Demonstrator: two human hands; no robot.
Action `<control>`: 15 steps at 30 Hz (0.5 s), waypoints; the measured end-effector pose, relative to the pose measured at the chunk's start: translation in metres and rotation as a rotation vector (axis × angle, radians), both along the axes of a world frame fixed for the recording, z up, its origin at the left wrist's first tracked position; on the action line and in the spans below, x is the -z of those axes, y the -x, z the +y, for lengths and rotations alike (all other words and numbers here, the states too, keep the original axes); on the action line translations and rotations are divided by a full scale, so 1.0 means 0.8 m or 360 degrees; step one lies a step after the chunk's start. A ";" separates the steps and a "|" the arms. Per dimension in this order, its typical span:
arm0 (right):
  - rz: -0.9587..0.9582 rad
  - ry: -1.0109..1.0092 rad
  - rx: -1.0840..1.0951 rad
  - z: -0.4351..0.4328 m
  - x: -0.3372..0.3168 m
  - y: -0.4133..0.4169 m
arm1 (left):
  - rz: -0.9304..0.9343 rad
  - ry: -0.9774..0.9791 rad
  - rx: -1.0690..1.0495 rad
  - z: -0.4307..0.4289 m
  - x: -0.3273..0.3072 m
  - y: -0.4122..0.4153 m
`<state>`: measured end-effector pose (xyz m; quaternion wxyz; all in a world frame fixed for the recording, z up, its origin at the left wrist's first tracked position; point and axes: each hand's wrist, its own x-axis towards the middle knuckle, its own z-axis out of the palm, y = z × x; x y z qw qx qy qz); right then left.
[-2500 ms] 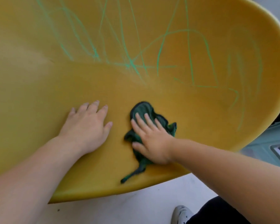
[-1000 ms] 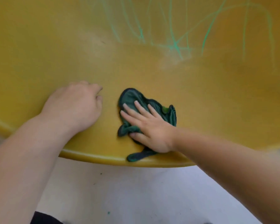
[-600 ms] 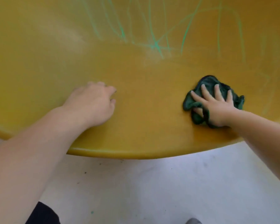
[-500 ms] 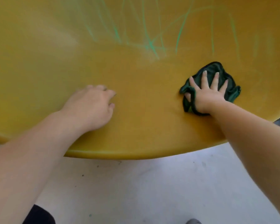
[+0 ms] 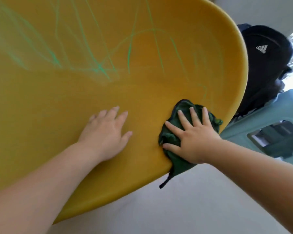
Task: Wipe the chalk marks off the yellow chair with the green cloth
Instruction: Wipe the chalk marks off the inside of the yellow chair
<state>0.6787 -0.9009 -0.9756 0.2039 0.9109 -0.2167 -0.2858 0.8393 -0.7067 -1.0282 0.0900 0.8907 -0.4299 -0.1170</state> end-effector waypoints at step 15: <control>-0.0342 0.0030 -0.0018 -0.072 0.039 -0.128 | 0.0089 0.0360 -0.0189 -0.051 0.046 -0.007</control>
